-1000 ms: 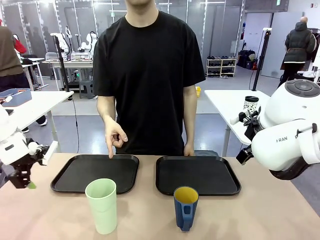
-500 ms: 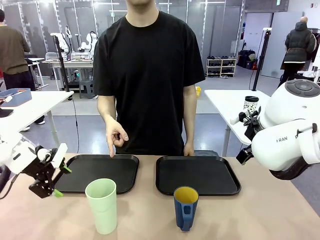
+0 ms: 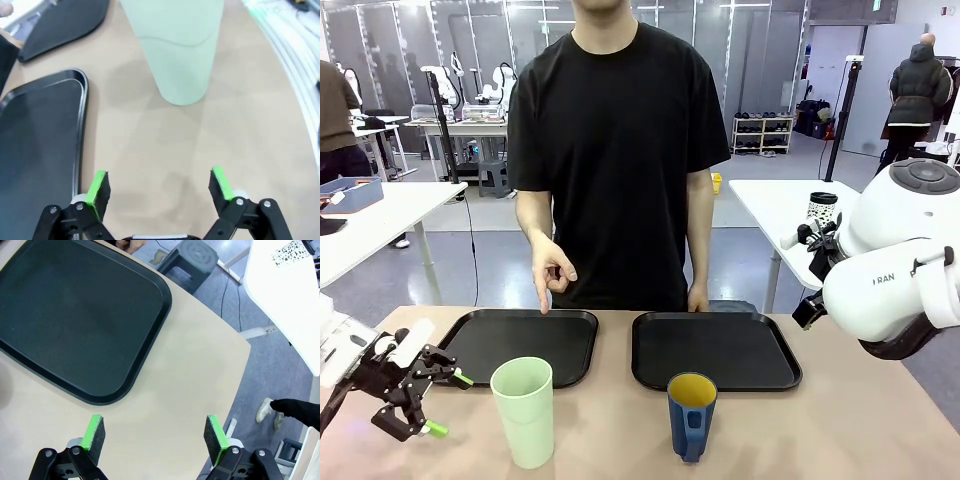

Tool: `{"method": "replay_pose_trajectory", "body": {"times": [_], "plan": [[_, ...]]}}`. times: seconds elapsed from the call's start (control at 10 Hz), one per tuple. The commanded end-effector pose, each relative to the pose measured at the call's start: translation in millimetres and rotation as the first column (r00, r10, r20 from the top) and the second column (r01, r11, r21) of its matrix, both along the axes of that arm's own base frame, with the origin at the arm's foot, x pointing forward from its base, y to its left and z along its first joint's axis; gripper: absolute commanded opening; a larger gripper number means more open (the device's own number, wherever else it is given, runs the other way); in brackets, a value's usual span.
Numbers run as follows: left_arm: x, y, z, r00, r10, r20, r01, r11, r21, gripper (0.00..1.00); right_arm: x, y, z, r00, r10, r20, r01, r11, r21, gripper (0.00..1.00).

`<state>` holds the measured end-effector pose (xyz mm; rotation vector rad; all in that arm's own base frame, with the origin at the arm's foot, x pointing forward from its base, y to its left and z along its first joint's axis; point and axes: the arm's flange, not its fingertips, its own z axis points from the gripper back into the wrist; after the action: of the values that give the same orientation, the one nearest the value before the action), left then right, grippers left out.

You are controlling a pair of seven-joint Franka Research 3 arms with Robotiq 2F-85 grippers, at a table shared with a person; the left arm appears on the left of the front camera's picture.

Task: Sort and store the cups by type.
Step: Pick up the Reusable plastic cup.

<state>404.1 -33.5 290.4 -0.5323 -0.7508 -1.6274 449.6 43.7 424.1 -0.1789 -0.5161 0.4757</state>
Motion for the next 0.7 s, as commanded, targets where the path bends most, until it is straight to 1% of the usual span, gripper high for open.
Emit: {"method": "replay_pose_trajectory", "body": {"times": [0.0,0.3,0.4,0.5,0.6], "plan": [[-1.7,-8.8,18.7,0.999,0.026,0.047,-0.027,0.999,0.02,1.0,0.6,0.1,-0.7,1.0,0.003,0.003,-0.003,1.0,-0.001,1.0],[-1.7,-8.8,18.7,0.999,0.026,0.047,-0.027,0.999,0.02,1.0,0.6,0.1,-0.7,1.0,0.003,0.003,-0.003,1.0,-0.001,1.0],[1.3,-6.8,16.6,0.999,-0.007,0.037,0.007,1.0,0.023,1.0,0.6,0.1,-0.7,1.0,0.003,0.003,-0.003,1.0,-0.001,1.0],[11.4,-6.3,3.2,0.999,-0.041,-0.013,0.041,0.999,-0.033,1.0,0.6,0.1,-0.7,1.0,0.003,0.003,-0.003,1.0,-0.001,1.0],[14.5,-1.3,-5.3,0.999,-0.03,-0.037,0.028,0.998,-0.059,1.0,0.6,0.1,-0.7,1.0,0.003,0.003,-0.003,1.0,-0.001,1.0]]}}
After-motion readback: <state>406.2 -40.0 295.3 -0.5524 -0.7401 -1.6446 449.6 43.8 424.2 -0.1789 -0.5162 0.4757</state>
